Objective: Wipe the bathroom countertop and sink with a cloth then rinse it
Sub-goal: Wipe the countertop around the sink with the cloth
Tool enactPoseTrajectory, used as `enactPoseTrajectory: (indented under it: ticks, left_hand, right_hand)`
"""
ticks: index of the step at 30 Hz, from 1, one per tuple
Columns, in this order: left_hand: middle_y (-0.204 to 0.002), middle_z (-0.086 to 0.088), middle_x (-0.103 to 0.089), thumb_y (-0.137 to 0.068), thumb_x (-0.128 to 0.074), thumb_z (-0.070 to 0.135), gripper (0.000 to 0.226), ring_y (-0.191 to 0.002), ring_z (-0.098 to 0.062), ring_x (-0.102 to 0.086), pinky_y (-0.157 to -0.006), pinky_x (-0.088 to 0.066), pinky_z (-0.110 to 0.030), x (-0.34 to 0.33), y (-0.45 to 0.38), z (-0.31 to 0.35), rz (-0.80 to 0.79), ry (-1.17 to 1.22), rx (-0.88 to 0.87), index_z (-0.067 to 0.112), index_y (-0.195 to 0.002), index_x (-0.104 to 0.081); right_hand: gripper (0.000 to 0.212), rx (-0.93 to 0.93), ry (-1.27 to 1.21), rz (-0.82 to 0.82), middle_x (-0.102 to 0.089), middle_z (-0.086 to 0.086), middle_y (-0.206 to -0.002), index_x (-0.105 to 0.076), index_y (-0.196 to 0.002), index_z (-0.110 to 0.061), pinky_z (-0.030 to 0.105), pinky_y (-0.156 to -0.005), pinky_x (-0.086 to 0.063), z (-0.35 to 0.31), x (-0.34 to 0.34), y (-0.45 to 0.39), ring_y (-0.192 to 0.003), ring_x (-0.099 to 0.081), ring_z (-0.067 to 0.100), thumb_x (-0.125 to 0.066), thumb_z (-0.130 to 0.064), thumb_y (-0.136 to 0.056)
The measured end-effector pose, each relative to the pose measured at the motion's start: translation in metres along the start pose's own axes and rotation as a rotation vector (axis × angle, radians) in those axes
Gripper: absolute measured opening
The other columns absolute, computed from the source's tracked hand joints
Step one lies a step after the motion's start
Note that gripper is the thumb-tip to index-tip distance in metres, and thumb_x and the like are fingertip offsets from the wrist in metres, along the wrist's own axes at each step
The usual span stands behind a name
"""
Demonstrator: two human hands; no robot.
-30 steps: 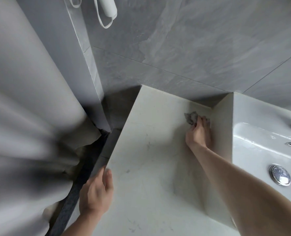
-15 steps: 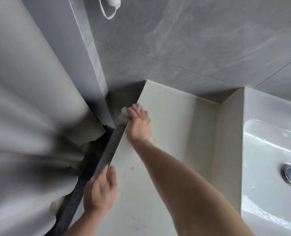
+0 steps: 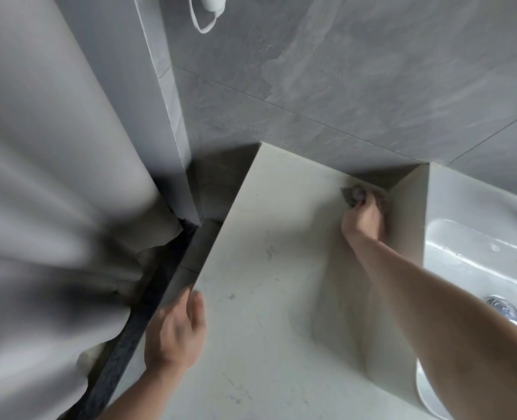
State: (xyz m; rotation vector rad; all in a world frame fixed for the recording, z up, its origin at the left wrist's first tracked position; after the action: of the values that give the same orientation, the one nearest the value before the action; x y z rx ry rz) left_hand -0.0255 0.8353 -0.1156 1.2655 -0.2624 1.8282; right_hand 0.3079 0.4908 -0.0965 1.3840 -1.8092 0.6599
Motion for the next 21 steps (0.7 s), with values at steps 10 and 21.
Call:
enactPoseTrajectory:
  ticks: [10, 21]
  left_hand:
    - [-0.088, -0.011, -0.075, -0.098, -0.025, 0.053, 0.052, -0.086, -0.041, -0.068, -0.070, -0.048, -0.041, -0.002, -0.001, -0.004, -0.002, -0.020, 0.026, 0.017, -0.105, -0.063]
    - [-0.090, -0.011, -0.076, -0.103, -0.027, 0.048, 0.044, -0.084, -0.044, -0.069, -0.073, -0.051, -0.043, 0.000, 0.000, -0.003, 0.036, 0.002, -0.002, 0.023, -0.105, -0.064]
  right_hand:
    - [0.073, 0.031, 0.177, -0.014, -0.035, 0.007, -0.164, -0.043, -0.150, -0.013, 0.046, -0.121, -0.018, -0.071, -0.068, 0.017, -0.155, -0.024, 0.028, -0.036, -0.030, -0.079]
    - [0.060, 0.559, 0.035, -0.435, -0.048, 0.003, -0.158, -0.060, -0.143, -0.020, 0.039, -0.114, -0.039, -0.217, -0.159, 0.098, -0.146, -0.042, 0.025, -0.047, -0.005, -0.086]
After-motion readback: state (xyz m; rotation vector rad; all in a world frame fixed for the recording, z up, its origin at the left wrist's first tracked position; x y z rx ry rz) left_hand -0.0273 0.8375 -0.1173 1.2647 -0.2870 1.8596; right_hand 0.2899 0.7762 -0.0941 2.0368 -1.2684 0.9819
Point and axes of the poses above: each hand's wrist, its own y-axis away from the middle knuckle, its own x-axis out of the back of the hand, z = x × y, the point moved 10 cm from there along -y, towards the middle knuckle
